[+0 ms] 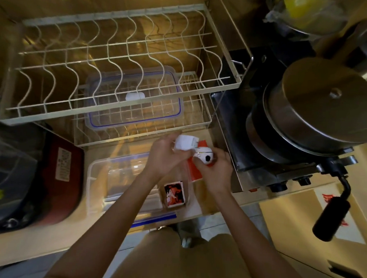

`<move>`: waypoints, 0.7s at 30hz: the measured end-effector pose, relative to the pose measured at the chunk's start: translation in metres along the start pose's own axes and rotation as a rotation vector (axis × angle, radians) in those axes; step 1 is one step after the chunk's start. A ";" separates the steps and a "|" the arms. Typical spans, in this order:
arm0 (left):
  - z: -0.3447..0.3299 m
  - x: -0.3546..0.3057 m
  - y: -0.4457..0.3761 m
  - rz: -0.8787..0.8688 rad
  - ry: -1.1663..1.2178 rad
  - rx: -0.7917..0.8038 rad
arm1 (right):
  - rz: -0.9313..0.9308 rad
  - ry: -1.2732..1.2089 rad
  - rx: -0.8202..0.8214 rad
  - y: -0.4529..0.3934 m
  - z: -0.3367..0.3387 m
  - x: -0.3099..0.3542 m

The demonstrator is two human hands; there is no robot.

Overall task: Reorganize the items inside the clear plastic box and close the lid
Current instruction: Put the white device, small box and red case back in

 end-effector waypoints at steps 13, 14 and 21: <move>0.019 0.080 0.059 0.125 -0.115 0.011 | -0.184 -0.182 0.286 0.023 -0.079 0.008; 0.016 0.086 0.059 0.122 -0.137 0.020 | -0.111 -0.068 0.254 0.024 -0.087 0.006; -0.001 0.116 0.058 0.179 -0.061 0.037 | 0.101 0.630 0.088 0.019 -0.127 -0.002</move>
Point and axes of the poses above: each hand's wrist, its own y-axis away from the middle knuckle, its own z-axis out of the back of the hand, x = y × z, the point moved 5 cm from there along -y, towards the middle knuckle, and after that the axes turned 11 degrees about -z, right-handed, at the moved point
